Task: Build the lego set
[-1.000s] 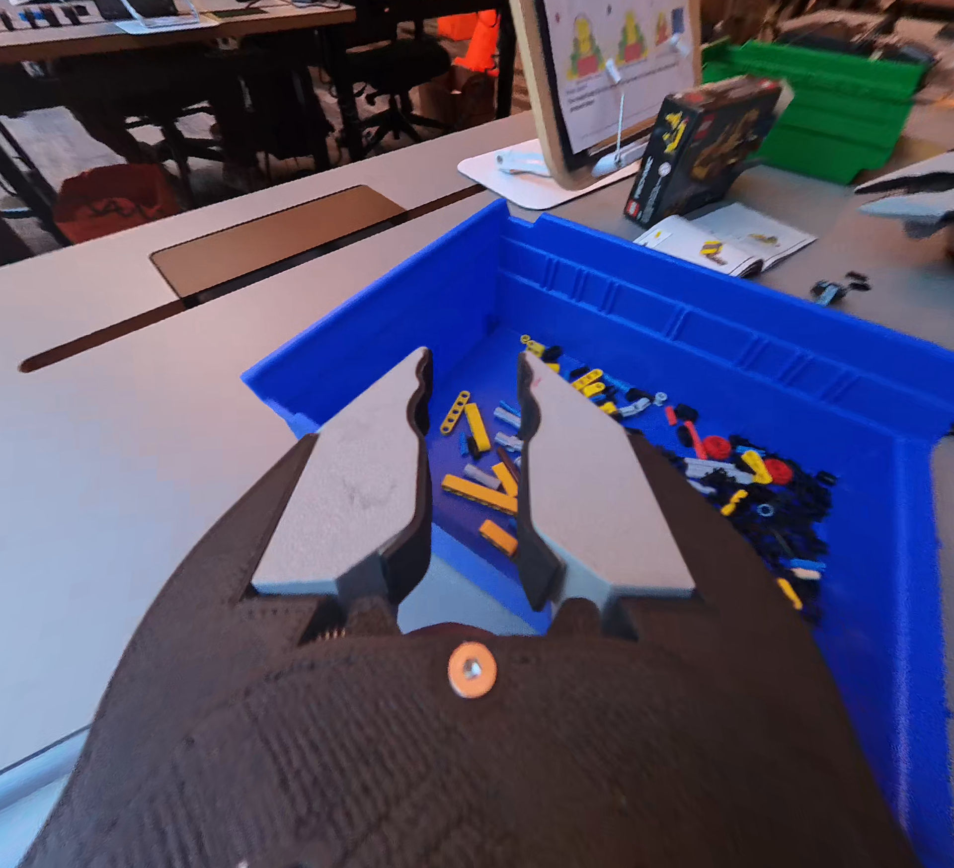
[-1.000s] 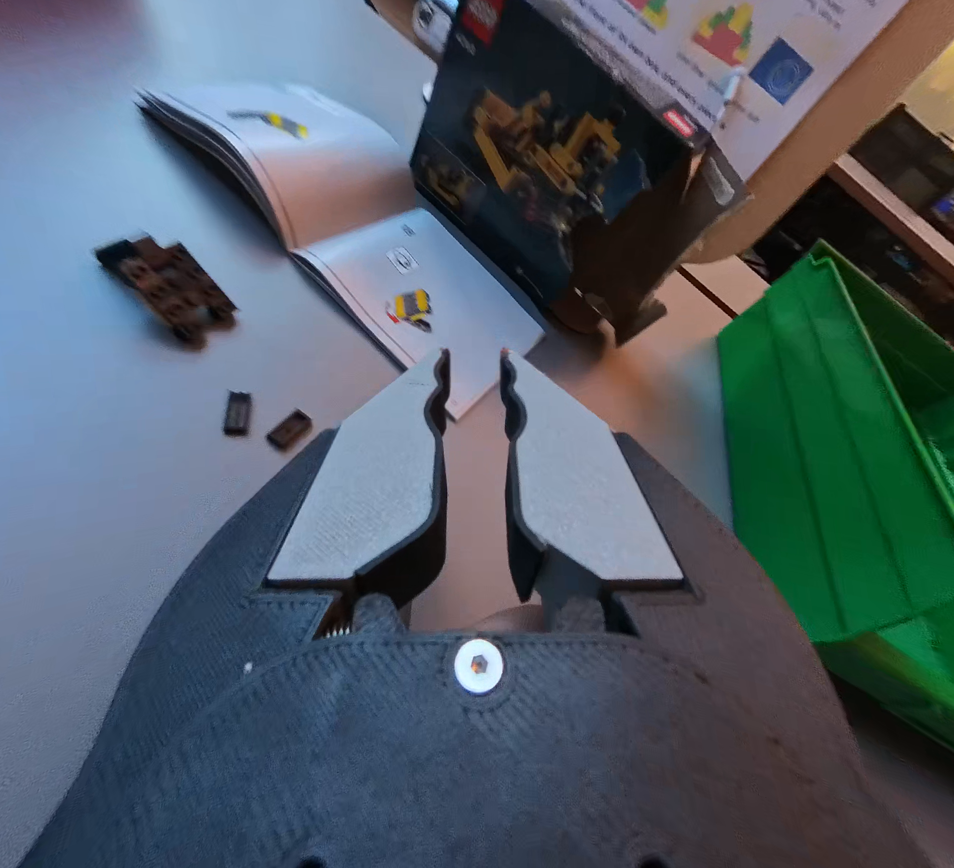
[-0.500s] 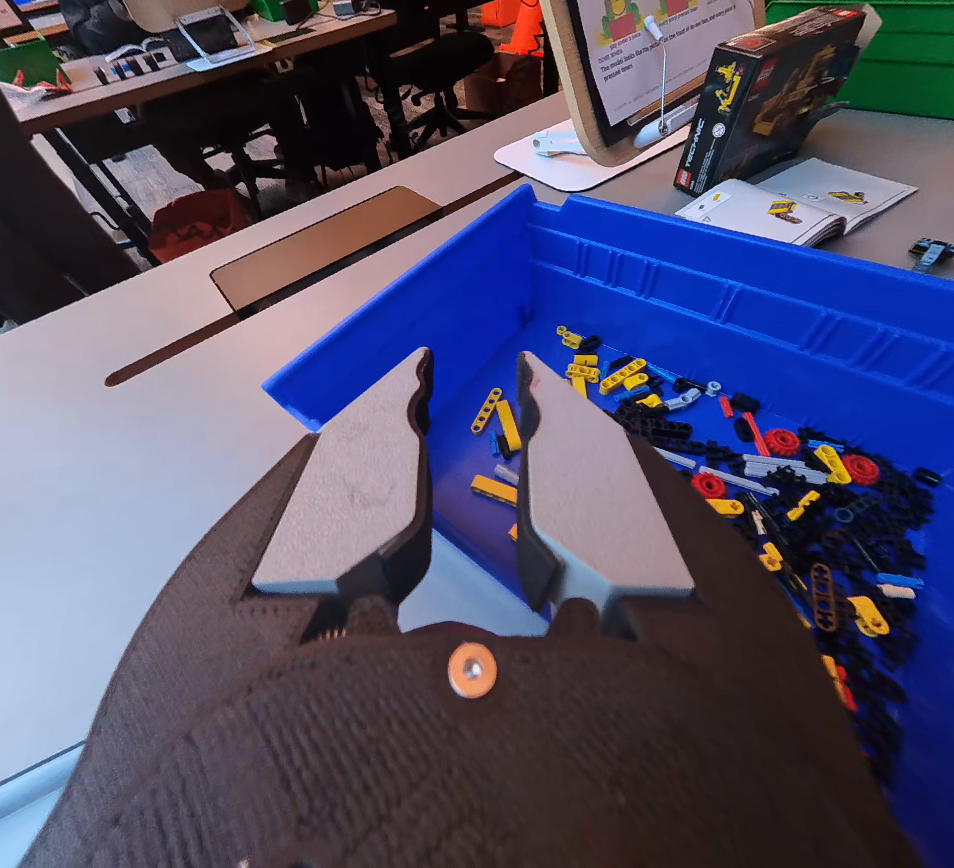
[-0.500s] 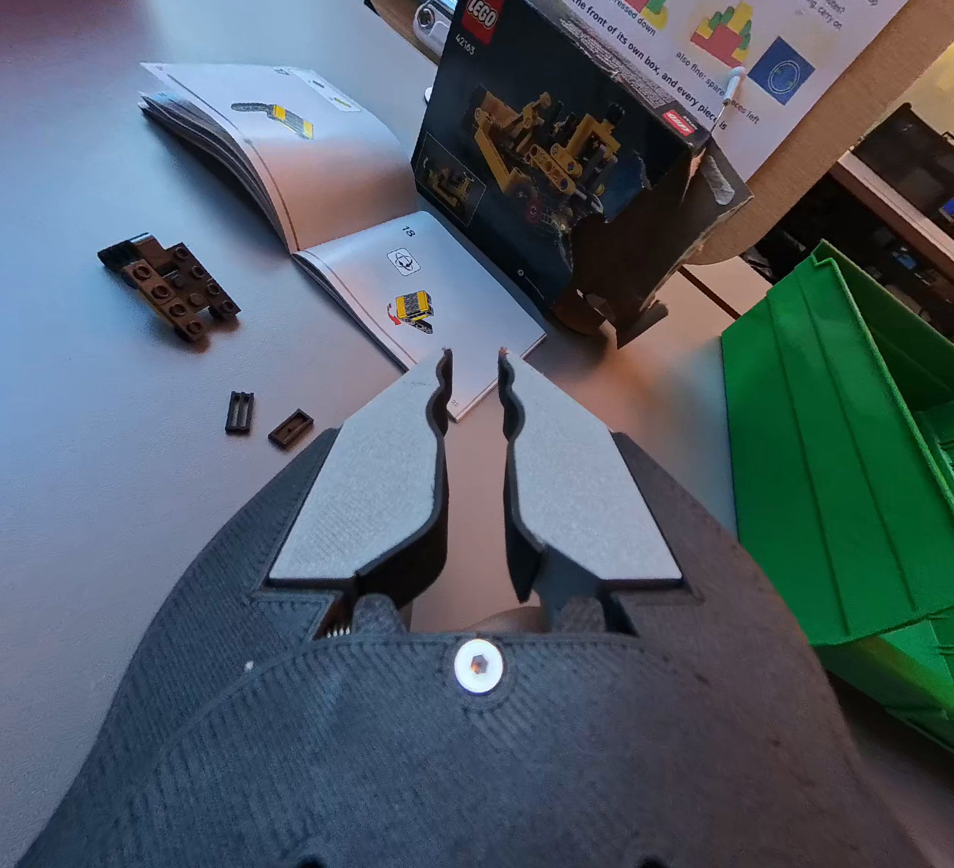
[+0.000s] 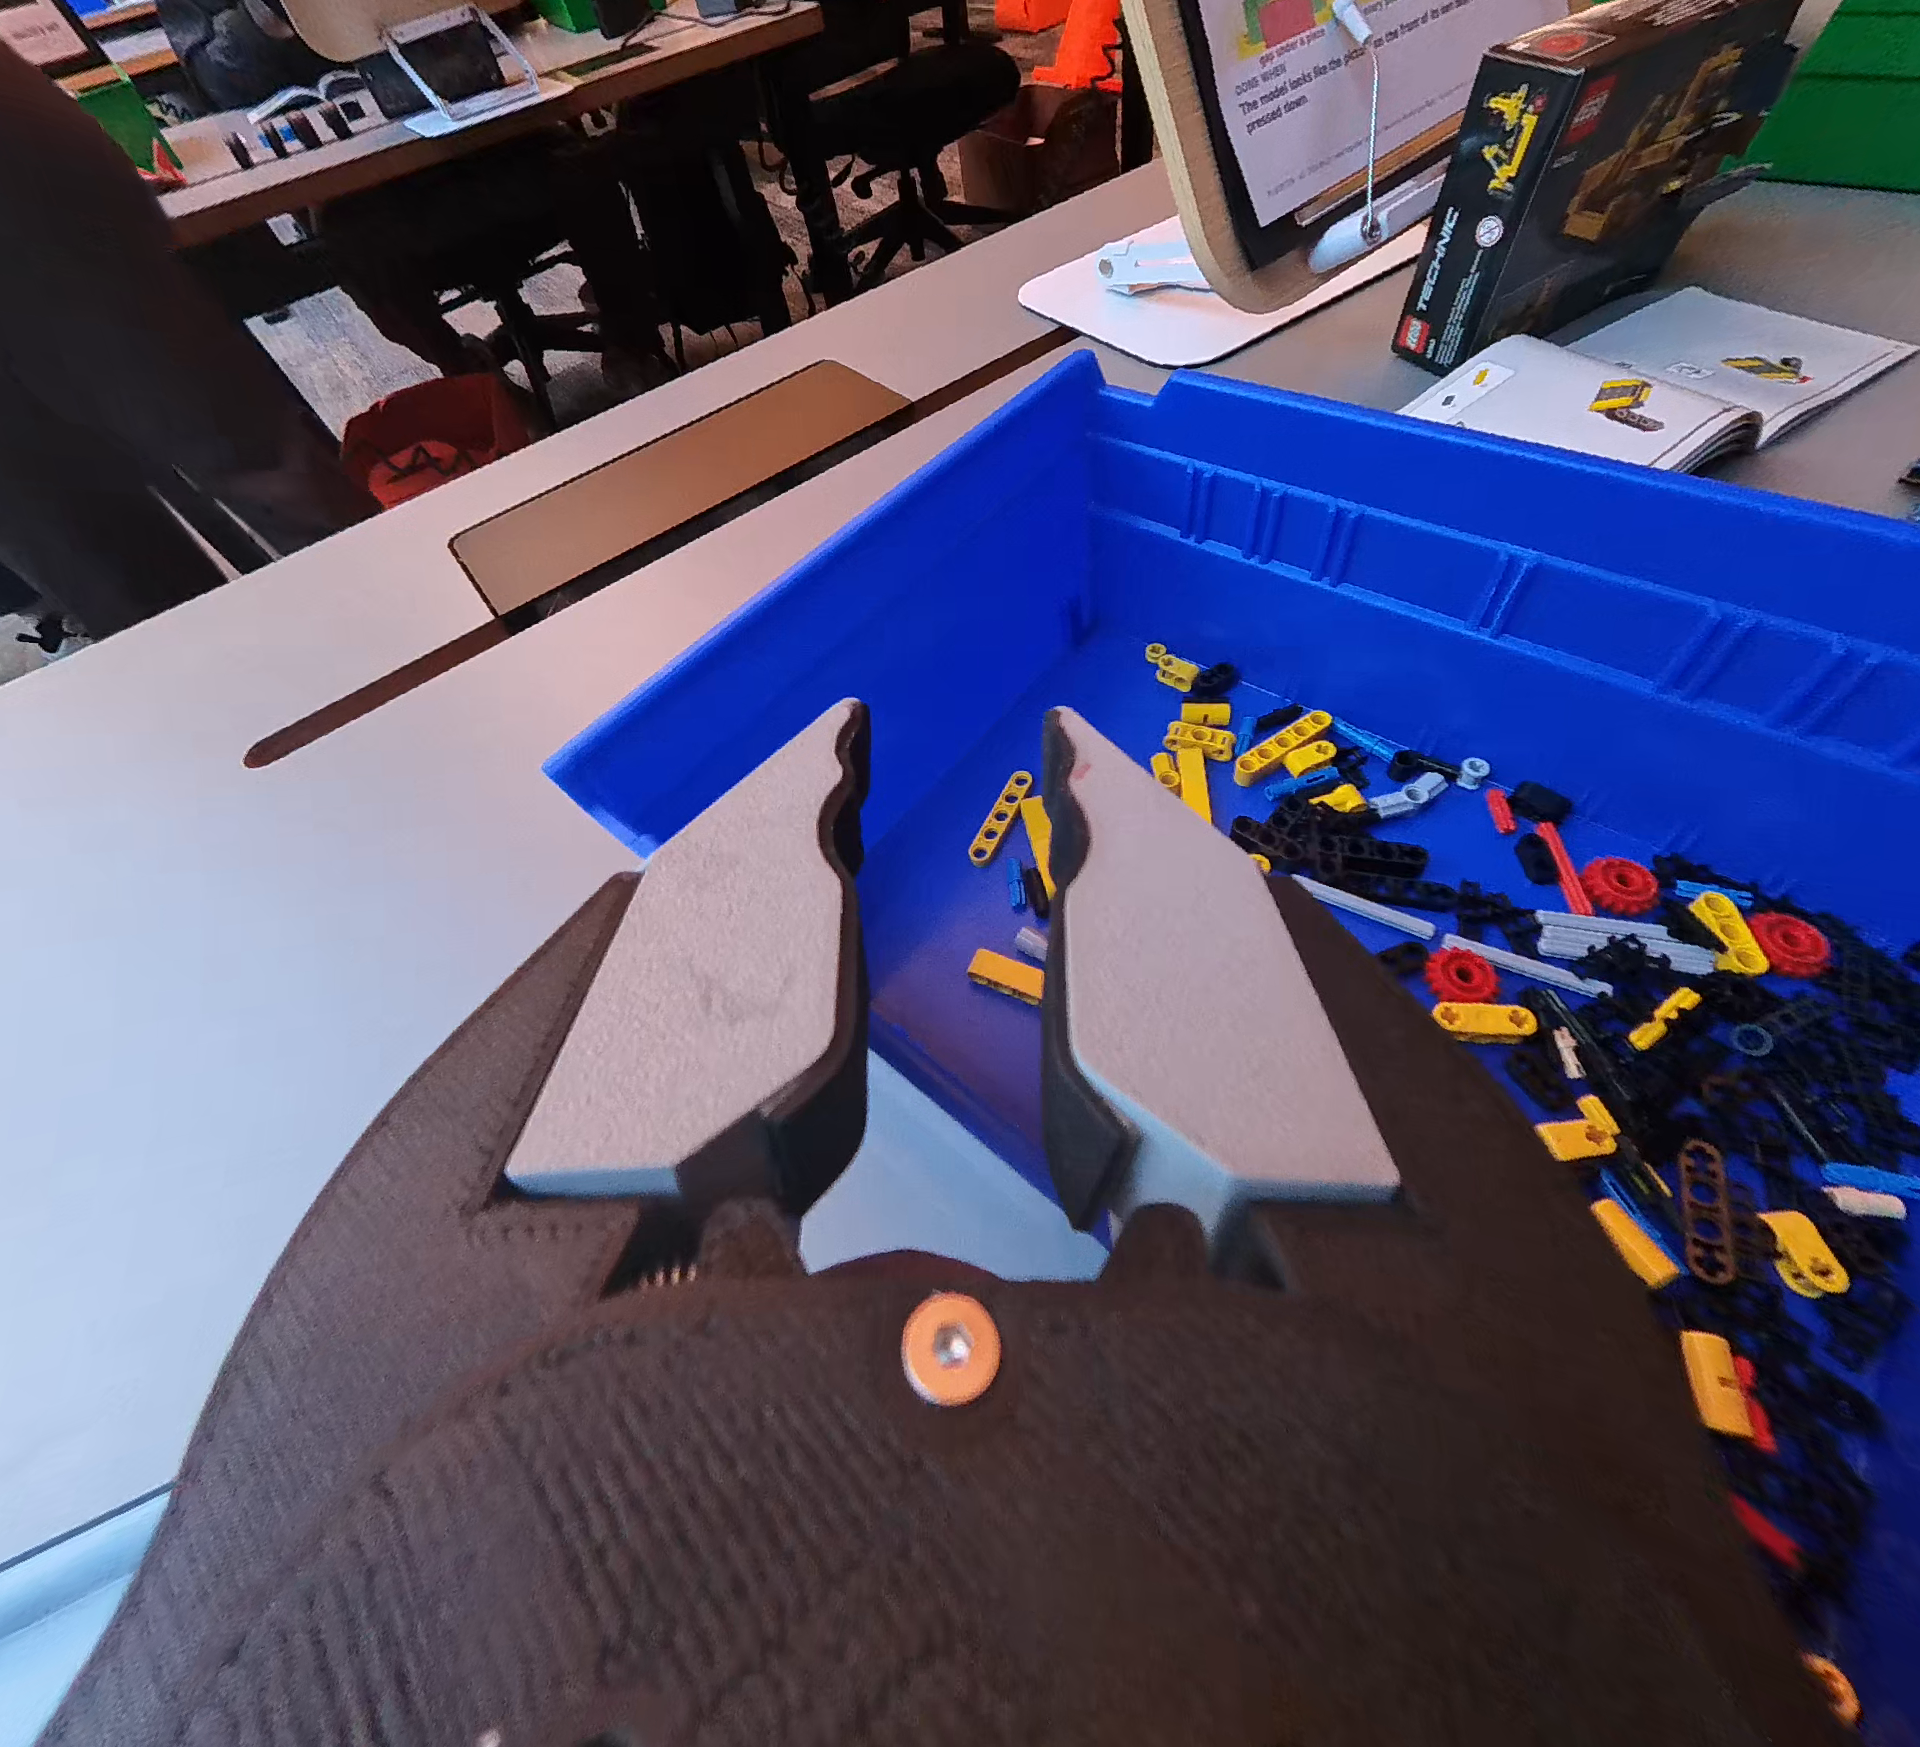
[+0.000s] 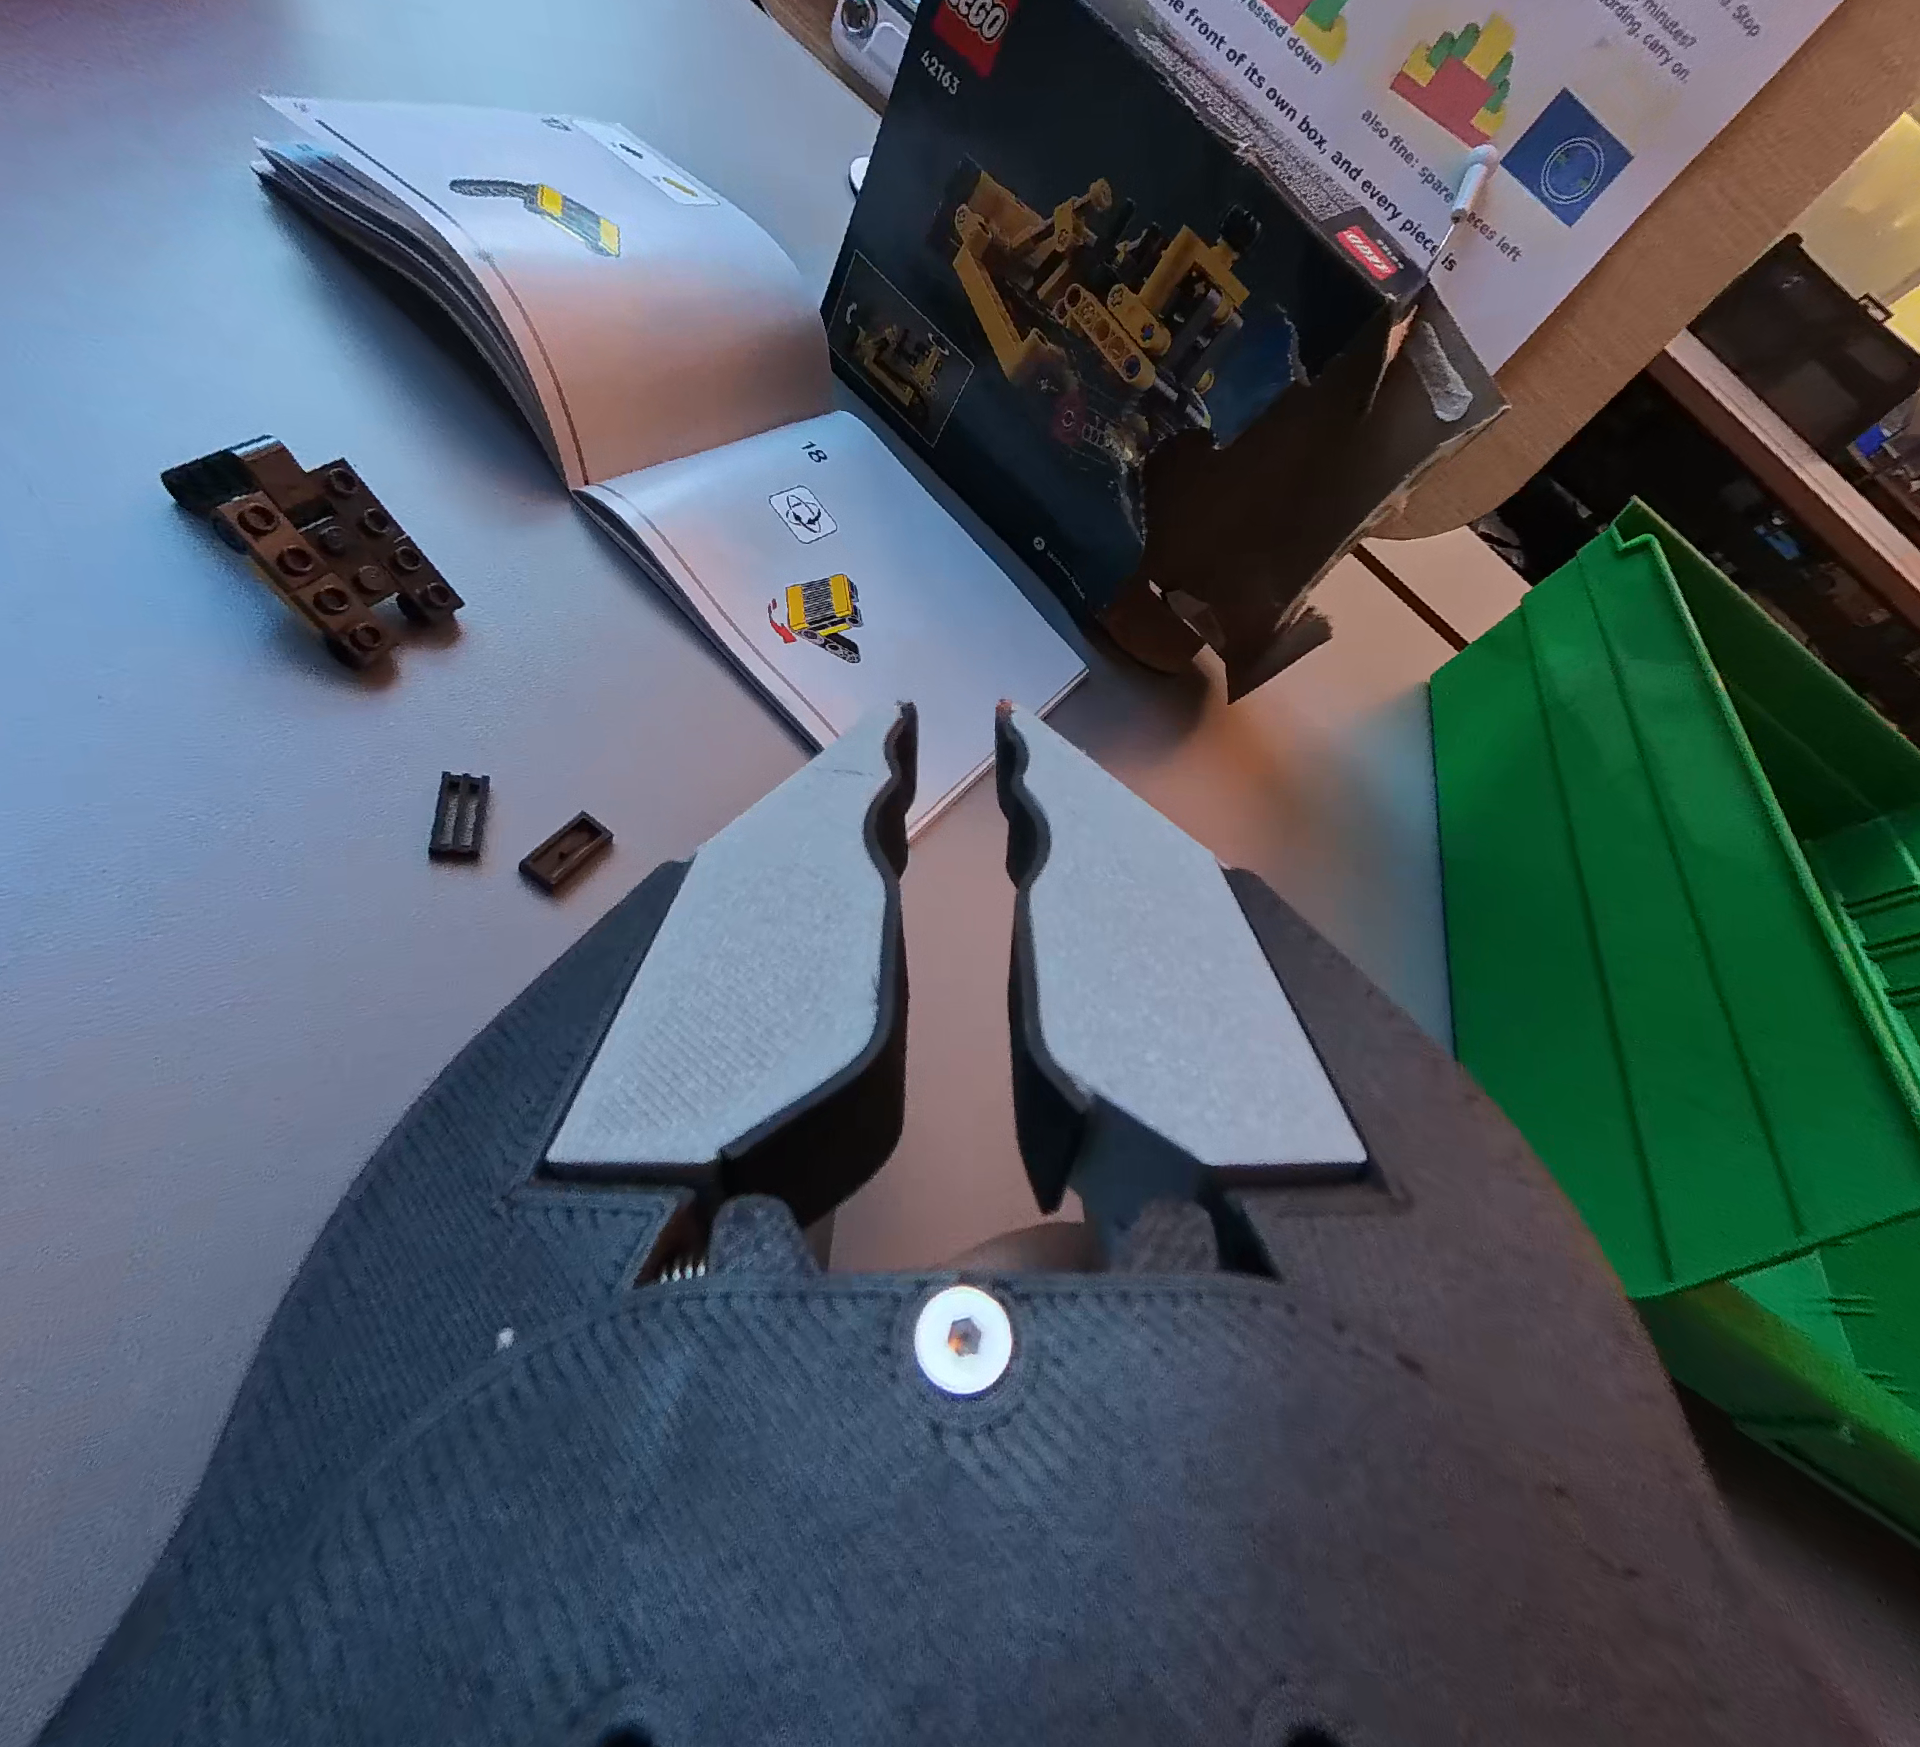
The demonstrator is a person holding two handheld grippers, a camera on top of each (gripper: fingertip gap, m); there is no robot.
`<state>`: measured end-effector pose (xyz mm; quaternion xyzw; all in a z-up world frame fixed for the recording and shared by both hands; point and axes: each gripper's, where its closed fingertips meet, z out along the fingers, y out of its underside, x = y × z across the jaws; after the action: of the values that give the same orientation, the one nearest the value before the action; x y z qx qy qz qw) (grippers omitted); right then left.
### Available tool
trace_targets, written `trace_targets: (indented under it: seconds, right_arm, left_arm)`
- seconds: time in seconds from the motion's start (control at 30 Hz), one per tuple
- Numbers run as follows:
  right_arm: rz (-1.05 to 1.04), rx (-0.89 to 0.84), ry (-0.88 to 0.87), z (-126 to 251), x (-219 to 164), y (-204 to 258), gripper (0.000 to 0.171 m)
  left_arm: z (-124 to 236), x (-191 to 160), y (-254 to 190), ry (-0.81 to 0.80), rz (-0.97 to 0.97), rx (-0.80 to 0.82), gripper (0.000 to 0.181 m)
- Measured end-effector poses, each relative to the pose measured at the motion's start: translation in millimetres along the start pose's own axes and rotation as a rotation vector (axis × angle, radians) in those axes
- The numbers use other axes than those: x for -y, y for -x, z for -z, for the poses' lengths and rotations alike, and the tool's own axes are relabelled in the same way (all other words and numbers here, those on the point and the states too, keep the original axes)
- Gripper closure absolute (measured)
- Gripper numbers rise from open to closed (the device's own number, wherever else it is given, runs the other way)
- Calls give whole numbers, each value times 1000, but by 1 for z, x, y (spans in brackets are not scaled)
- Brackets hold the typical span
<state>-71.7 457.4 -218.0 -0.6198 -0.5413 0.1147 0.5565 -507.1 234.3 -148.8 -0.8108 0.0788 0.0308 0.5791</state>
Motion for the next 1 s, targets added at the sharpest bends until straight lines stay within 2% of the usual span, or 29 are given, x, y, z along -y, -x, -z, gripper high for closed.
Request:
trace_targets:
  seconds: [0.53,0.73,0.83,0.9,1.0]
  right_arm:
    - [-42,-45,-7,5,-5,-15,162]
    - [-13,-62,-11,5,-3,-15,164]
    - [-10,-74,-11,6,-3,-16,164]
    - [-9,-79,-13,7,-2,-16,164]
    - [11,-81,-12,6,-1,-14,164]
  left_arm:
    - [-2,1,-1,-18,6,17,142]
    - [-1,-2,3,-8,-7,31,151]
    - [0,-1,2,-19,73,-18,147]
    - [2,-2,5,-18,168,-48,137]
    - [10,8,9,-86,266,-91,134]
